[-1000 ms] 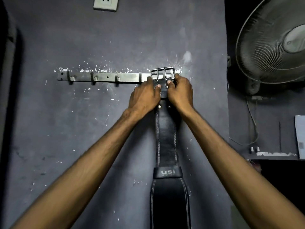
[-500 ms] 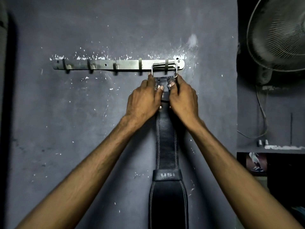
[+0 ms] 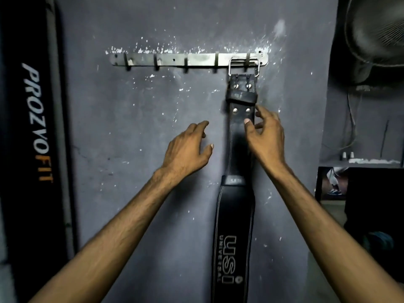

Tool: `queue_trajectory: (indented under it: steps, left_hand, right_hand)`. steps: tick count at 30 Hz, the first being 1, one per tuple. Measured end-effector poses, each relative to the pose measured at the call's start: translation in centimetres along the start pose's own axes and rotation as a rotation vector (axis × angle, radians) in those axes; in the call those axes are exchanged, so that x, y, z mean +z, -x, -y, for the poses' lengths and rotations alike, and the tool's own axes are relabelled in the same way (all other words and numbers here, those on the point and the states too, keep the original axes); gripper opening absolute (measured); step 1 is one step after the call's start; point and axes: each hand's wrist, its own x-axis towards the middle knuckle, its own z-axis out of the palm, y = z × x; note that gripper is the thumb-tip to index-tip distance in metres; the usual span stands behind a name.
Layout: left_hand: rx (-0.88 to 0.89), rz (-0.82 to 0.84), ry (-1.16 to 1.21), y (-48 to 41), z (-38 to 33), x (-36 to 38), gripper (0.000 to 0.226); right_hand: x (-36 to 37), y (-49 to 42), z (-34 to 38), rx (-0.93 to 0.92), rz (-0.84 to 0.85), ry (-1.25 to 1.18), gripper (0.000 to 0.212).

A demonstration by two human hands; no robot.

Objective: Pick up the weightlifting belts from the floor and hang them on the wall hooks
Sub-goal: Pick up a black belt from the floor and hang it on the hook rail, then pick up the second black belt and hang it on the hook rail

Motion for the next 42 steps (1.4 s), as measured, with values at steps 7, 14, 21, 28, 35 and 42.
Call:
queue_trajectory:
  steps: [7,14,21,28,35,42]
  left_hand:
    - [-0.099,0.197,0.09,15.9,4.0,-0.6,0.061]
    - [-0.321,0.484,0.226,35.3,5.9,3.2,0.06]
    - [-0.651,0.816,0.214,56.2,5.0,8.8,0.059]
    - [-1.004,1.125,0.207,80.8,3.1,14.8,0.066]
    - [-1.308,1.245,0.184,103.8,1.2,18.8,0.051]
    - [-1.498,1.216,0.235,121.9,-0.4,23.0,0.049]
  right_hand:
    - [-0.1,15.5,1.4,0.1,0.168,-0.017,0.042]
    - [0.3,33.6,-2.3,0.358,0.456,0.057,0.034]
    - [0.4,55.4,-9.6,0.659,0.734,0.054,0.03]
    - [-2.2,80.7,-16.6,0.971,1.042,0.035,0.024]
    - [-4.1,104.8,-19.5,1.263,1.32,0.036,0.019]
    - [-2.6,127.1,-20.4,1.336,1.531,0.015,0.02]
